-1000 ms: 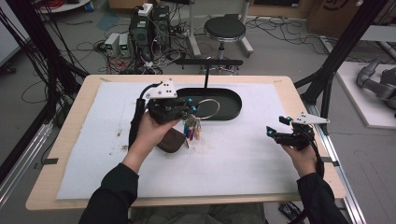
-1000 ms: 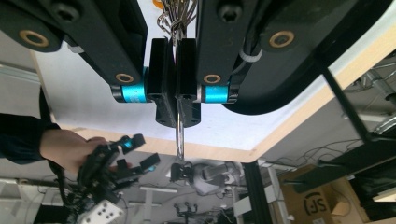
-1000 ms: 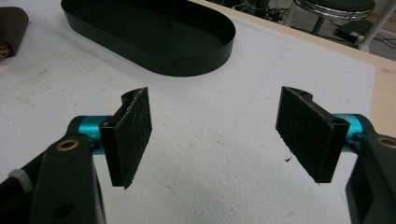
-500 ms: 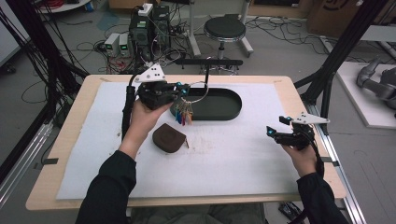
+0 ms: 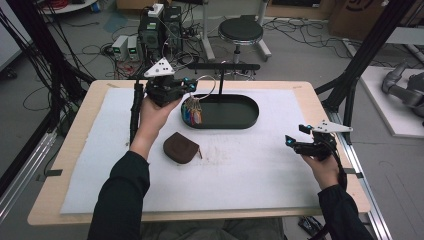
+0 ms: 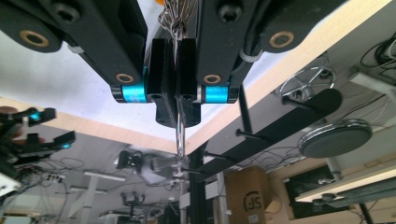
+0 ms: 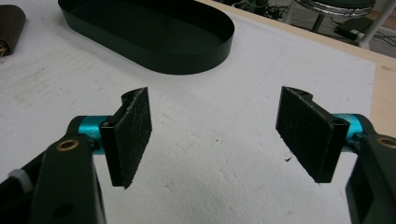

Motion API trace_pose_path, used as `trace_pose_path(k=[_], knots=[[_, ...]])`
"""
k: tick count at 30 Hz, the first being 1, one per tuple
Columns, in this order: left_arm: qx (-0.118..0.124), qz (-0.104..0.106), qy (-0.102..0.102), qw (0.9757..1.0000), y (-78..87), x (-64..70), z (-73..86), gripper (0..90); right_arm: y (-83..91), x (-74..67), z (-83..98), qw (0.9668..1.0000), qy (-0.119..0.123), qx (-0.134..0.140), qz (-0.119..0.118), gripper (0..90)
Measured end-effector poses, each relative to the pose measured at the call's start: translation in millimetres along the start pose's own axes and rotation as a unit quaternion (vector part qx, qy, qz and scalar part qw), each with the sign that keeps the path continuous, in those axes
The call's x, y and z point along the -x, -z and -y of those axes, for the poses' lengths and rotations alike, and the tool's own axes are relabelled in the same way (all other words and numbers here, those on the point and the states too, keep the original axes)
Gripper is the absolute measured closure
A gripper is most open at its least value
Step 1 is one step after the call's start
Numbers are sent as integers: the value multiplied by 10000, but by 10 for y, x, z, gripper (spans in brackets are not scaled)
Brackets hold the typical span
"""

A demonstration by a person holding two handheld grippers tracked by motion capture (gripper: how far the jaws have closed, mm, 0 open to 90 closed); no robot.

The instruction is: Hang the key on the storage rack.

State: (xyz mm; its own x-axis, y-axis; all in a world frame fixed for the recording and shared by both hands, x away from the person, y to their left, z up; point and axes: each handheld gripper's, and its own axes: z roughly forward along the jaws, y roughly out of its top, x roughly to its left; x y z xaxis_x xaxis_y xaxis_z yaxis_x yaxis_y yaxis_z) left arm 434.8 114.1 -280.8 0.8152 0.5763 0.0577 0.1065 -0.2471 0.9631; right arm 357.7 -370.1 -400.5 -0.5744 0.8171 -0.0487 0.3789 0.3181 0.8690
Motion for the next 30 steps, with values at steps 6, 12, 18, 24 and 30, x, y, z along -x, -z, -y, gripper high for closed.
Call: trace_pose_path(k=[6, 12, 18, 24, 30], knots=[[-74, -123, 18, 9999, -43, -86, -18, 864, 1, 3, 1, 10000, -5, -11, 9, 272], [-134, -310, 105, 9994, -105, -178, 33, 864, -1, -1, 0, 10000, -12, -13, 4, 272], [-313, -557, 146, 9978, -173, -245, 91, 866, -10, -3, 1, 10000, 17, -30, -7, 272], [-315, -728, 243, 9966, -211, -307, 133, 866, -14, -5, 0, 10000, 28, -16, -15, 271], [-305, -876, 368, 9950, -231, -374, 172, 866, -22, -4, 1, 10000, 14, -25, -11, 272]])
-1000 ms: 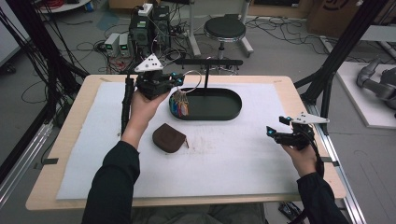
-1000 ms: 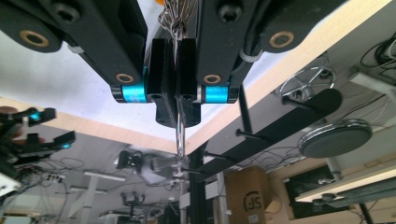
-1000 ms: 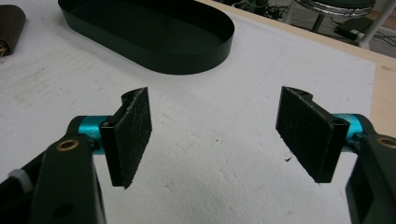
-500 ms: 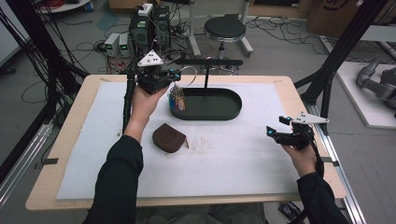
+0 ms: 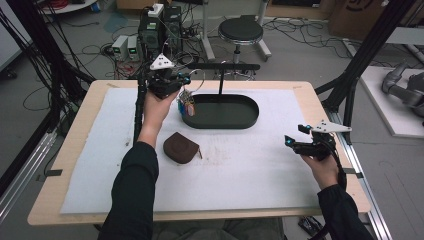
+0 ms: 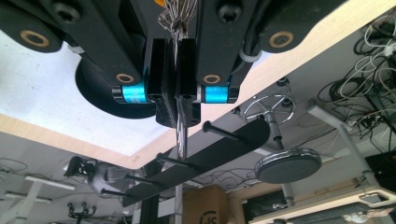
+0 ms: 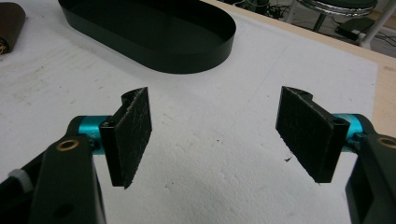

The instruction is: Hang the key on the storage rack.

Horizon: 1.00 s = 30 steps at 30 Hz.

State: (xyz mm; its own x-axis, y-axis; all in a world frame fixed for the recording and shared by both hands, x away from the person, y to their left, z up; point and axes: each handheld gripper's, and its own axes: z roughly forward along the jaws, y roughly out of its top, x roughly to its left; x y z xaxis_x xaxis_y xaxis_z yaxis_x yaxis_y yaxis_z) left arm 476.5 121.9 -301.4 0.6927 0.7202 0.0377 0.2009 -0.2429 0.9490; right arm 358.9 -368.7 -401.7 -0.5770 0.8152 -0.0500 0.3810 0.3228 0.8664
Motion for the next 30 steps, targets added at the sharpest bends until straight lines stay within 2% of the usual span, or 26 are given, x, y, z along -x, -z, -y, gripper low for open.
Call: trace_pose_path(k=[21, 30], knots=[[48, -159, 193, 9997, -42, -81, 50, 866, 2, -3, -1, 10000, 23, 3, 1, 272], [-78, -176, 219, 9996, -73, -97, 78, 865, 0, -3, -1, 10000, 43, 2, -9, 272]])
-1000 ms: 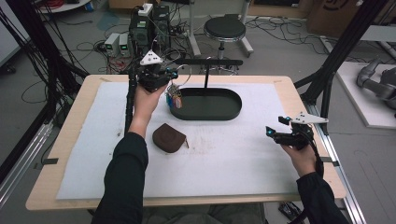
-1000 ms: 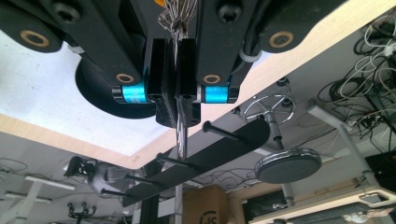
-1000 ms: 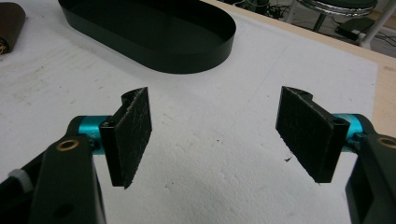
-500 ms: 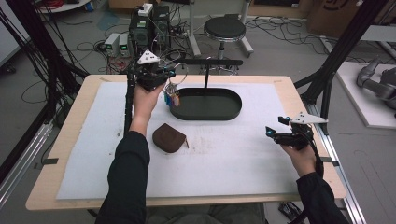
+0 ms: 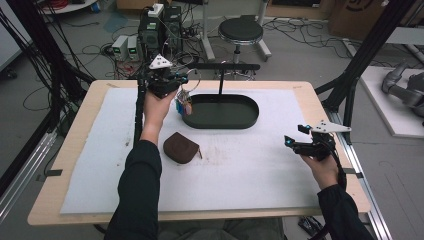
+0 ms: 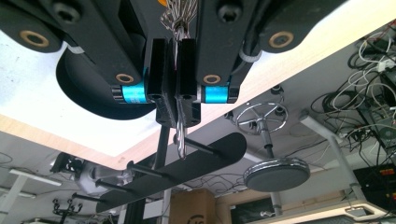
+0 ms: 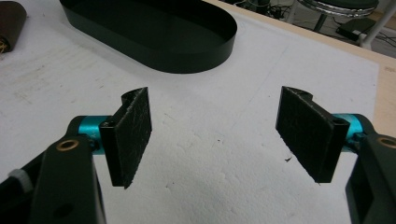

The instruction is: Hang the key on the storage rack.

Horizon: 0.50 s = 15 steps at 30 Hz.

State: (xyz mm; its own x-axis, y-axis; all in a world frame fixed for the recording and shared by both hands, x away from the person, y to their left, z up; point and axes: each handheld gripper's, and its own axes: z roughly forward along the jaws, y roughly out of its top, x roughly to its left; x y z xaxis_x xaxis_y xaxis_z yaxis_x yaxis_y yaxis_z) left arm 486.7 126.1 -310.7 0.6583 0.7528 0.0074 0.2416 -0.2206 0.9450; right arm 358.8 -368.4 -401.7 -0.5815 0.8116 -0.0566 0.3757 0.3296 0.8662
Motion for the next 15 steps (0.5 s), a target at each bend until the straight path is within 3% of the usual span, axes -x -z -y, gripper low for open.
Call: trace_pose_path(k=[15], knots=[[-115, -62, 19, 9999, -97, 13, 50, 864, -8, -9, 1, 10000, 15, -20, -28, 272]])
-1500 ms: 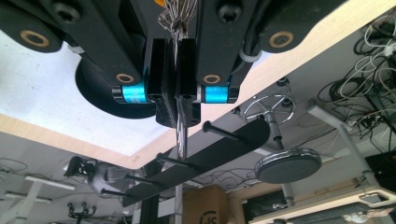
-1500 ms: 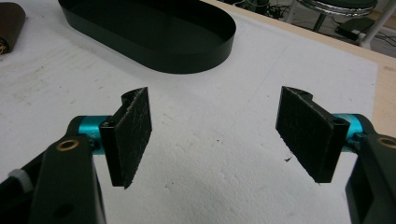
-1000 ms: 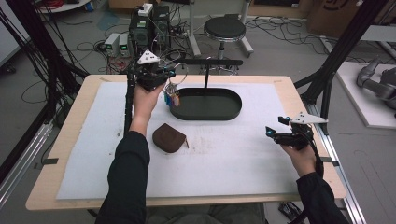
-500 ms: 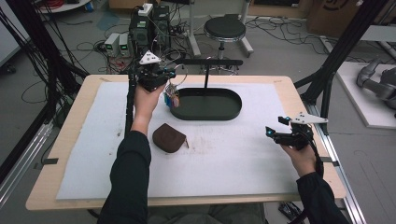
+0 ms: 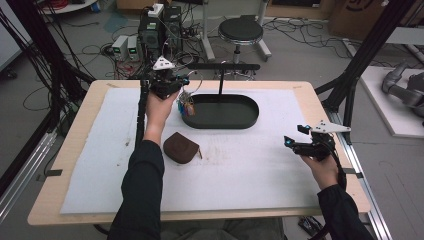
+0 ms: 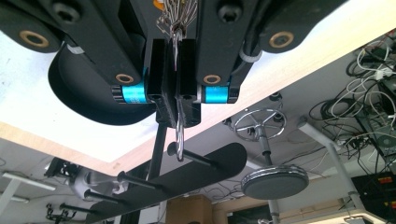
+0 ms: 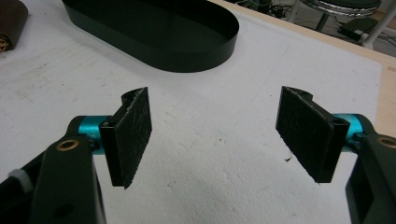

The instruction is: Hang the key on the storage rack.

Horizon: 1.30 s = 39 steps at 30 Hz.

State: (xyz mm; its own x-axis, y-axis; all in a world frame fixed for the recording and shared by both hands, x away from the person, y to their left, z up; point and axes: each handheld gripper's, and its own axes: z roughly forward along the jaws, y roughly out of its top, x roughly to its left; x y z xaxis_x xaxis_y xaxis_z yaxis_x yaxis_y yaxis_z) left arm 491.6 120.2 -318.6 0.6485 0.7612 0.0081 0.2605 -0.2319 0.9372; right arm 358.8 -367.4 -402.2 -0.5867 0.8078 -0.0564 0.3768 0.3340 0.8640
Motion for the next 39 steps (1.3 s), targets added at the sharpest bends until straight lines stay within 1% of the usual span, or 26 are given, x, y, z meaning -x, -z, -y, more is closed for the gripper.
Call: trace_pose_path(k=[6, 10, 12, 14, 16, 19, 20, 22, 25, 27, 29, 30, 31, 33, 35, 37, 39], knots=[[-17, -28, 22, 10000, -14, -4, 7, 863, 2, -1, 0, 10000, 7, -5, 4, 272], [-52, -88, 33, 9999, -19, -2, 10, 859, 3, -3, 0, 10000, 18, -13, 1, 272], [-98, -142, 3, 9999, -25, 2, 13, 856, 4, -5, -1, 10000, 17, -11, -1, 272], [-191, -220, -86, 9995, -32, 5, 20, 857, 3, -3, 0, 10000, 18, -14, 0, 272], [-225, -252, -94, 9994, -40, 9, 28, 851, 3, -1, 0, 10000, 16, -11, 0, 272], [-137, -334, -69, 9993, -24, 11, 36, 835, 7, 7, 1, 10000, -5, -6, -3, 272], [-130, -384, -74, 9991, -18, 13, 37, 810, 6, 8, 2, 10000, -4, -8, 1, 272], [-163, -464, -132, 9987, 6, 13, 44, 806, 5, 3, 2, 10000, -9, -23, -5, 272], [-93, -574, -97, 9983, 74, 19, 63, 744, 5, 0, 0, 10000, 8, -7, 1, 272], [-72, -624, -82, 9980, 121, 32, 72, 658, 8, -1, 0, 10000, -10, -20, 1, 271], [-72, -625, -147, 9979, 178, 61, 85, 593, 6, -1, 0, 10000, 8, -10, 0, 272], [-67, -665, -179, 9976, 213, 81, 94, 564, 7, -3, -1, 10000, 14, -3, -1, 272], [-21, -663, -183, 9976, 251, 100, 105, 522, 7, -6, -2, 10000, 19, 1, -6, 272], [72, -557, -160, 9983, 329, 132, 140, 478, 10, -14, -3, 10000, 9, -7, -2, 271], [71, -474, -124, 9988, 404, 163, 181, 421, 13, -18, -5, 10000, 0, 6, 8, 272], [95, -313, -133, 9994, 484, 192, 240, 402, 22, -25, -7, 10000, -34, 14, 5, 272], [75, -169, -77, 9998, 563, 224, 297, 366, 25, -26, -8, 10000, -32, 21, 20, 272]])
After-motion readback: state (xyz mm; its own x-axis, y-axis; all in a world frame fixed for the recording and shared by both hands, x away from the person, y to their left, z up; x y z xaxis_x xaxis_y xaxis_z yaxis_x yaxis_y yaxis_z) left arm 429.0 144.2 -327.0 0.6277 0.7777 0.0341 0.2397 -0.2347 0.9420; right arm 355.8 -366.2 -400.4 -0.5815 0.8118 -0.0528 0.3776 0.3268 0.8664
